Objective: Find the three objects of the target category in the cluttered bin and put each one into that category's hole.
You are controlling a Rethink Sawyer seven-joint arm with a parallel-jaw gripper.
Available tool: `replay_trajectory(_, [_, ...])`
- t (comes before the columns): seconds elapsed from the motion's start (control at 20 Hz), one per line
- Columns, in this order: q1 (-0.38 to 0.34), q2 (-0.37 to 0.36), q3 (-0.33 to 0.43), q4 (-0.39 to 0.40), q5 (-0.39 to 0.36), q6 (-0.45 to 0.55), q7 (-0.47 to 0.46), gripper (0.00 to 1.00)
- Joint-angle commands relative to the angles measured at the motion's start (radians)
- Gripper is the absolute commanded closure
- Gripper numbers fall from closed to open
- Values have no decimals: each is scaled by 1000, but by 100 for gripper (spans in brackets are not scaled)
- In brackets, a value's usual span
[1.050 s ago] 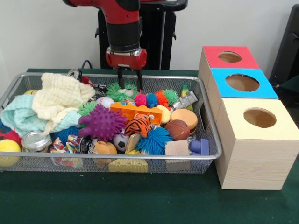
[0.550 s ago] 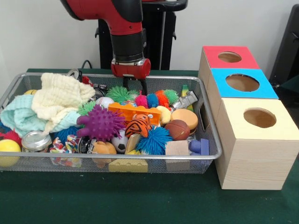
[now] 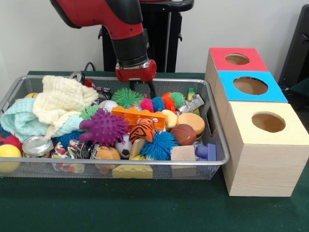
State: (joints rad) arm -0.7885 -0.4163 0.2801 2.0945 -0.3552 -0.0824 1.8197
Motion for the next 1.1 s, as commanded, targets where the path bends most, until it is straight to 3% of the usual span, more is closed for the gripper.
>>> replay_trajectory(0.05, [-13,35,168,-253,-119,216,-158,0])
replay_trajectory(0.4, [-9,-104,171,-251,-175,361,-159,0])
replay_trajectory(0.55, [12,-144,142,-279,-260,306,-145,0])
replay_trajectory(0.7, [10,-143,145,-324,-348,250,-145,0])
replay_trajectory(0.9, [-53,-124,236,-351,-373,350,-219,0])
replay_trajectory(1.1, [-64,-128,262,-366,-384,381,-202,0])
